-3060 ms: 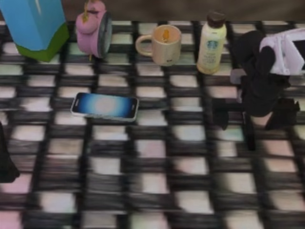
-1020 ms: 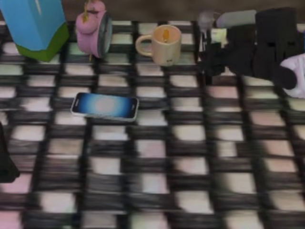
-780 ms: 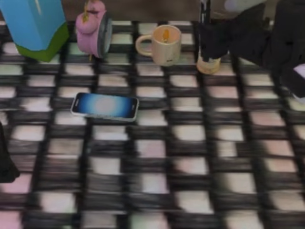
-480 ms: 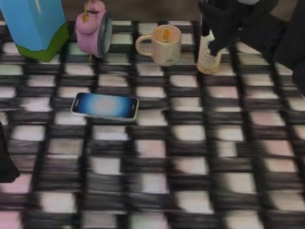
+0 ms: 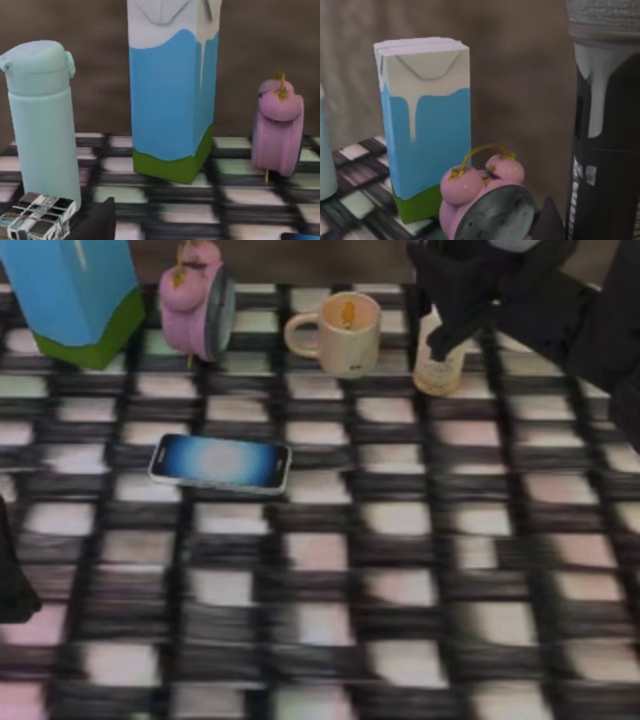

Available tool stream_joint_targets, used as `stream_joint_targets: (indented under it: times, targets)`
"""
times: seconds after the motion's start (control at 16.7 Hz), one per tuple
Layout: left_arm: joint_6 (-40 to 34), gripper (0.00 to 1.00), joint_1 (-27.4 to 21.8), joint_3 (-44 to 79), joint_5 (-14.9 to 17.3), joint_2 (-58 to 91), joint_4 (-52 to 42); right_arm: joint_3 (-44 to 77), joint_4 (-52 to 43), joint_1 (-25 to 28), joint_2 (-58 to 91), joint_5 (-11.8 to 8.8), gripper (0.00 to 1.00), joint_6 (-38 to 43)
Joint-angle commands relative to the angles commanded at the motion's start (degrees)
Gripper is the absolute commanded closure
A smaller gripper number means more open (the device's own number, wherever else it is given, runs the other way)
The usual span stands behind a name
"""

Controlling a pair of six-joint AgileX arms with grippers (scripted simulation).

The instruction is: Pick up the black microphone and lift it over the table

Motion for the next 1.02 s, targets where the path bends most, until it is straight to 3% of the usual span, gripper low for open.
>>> stream_joint_targets:
  times: [0.36, 0.48, 1.02]
  targets:
    - [0.0, 0.00, 0.0, 0.0, 0.0, 0.0, 0.0, -6.1, -2.5, 12.1, -10.2, 11.6, 1.00, 0.9]
    - [0.0, 0.00, 0.0, 0.0, 0.0, 0.0, 0.0, -7.6, -3.0, 15.0, -12.9, 14.4, 1.00, 1.1]
    - [0.0, 0.00, 0.0, 0.0, 0.0, 0.0, 0.0, -7.9, -3.2, 15.7, -13.5, 15.1, 1.00, 1.1]
